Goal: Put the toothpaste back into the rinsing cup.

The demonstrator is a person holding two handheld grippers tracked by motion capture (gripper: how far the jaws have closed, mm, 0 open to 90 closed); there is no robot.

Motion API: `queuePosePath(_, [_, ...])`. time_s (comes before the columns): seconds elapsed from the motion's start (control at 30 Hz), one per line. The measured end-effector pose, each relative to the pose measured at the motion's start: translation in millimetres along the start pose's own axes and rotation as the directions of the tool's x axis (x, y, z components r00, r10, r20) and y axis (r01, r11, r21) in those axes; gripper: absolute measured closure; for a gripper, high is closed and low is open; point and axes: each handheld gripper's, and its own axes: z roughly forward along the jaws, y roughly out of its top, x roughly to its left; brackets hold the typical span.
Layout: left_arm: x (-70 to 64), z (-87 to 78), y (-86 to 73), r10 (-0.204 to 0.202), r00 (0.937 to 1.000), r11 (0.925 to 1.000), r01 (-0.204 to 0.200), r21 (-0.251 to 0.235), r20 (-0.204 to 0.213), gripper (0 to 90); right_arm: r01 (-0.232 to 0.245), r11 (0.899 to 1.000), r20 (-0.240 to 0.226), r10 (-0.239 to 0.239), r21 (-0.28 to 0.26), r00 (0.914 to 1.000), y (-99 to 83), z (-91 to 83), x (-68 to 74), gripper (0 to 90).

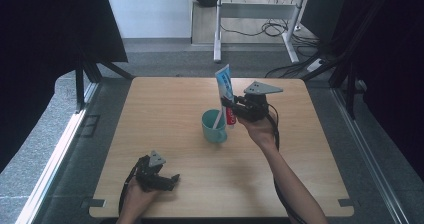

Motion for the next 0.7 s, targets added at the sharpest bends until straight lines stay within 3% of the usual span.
queuePosePath(0.7, [-0.3,0.0,-0.1,-0.003,1.0000,1.0000,0.003,-0.002,0.002,0.5,0.017,1.000,-0.007,-0.017,-0.003,0.9998,8.7,34.9,8.7,72.7])
